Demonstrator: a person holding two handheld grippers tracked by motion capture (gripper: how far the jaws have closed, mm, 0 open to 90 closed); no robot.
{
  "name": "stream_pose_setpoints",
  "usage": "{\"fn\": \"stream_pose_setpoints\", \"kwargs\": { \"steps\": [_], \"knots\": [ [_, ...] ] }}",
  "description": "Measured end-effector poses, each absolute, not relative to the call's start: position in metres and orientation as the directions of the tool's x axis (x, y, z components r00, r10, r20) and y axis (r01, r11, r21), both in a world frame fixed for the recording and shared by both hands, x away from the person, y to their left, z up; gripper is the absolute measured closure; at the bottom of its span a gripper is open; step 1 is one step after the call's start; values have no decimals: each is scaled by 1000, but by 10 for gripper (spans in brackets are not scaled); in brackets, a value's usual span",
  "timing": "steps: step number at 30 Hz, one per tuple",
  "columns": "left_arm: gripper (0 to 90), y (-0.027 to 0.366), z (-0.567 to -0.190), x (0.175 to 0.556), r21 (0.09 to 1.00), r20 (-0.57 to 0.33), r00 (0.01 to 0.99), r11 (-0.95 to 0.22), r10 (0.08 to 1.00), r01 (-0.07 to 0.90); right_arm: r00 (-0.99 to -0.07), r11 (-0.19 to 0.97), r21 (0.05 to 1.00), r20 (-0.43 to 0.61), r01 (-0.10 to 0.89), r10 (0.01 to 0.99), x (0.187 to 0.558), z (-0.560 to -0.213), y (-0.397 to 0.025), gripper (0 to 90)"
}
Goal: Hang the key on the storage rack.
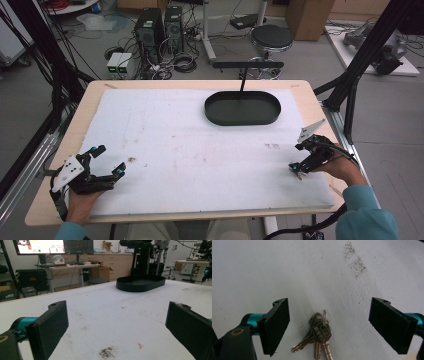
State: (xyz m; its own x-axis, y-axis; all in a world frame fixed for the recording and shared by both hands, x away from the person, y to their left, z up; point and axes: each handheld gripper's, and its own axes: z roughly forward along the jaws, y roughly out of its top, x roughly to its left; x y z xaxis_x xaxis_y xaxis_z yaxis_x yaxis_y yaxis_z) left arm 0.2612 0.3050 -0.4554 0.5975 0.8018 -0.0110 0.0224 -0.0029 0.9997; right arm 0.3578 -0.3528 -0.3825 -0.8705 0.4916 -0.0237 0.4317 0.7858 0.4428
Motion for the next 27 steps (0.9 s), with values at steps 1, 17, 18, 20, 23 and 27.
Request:
{"fn": "stream_pose_setpoints", "kwargs": {
  "steps": [1,17,18,20,23,27],
  "knots": [
    [51,305,-455,261,1000,-11,597,-3,802,23,-871,789,431,-13,439,492,358,-383,-353,197],
    [50,305,-455,261,1000,-11,599,-2,801,21,-865,809,335,36,483,501,362,-391,-353,508],
    [50,305,-455,261,1000,-10,599,-3,801,21,-865,810,334,36,482,500,362,-392,-353,514],
    [51,305,-455,261,1000,-11,598,-3,802,23,-864,811,327,36,486,503,362,-393,-354,556],
    [50,305,-455,261,1000,-11,598,-4,801,23,-864,810,328,44,487,502,361,-396,-355,584],
    [50,305,-455,261,1000,-11,598,-3,801,22,-864,810,325,49,488,501,361,-400,-356,618]
  ]
}}
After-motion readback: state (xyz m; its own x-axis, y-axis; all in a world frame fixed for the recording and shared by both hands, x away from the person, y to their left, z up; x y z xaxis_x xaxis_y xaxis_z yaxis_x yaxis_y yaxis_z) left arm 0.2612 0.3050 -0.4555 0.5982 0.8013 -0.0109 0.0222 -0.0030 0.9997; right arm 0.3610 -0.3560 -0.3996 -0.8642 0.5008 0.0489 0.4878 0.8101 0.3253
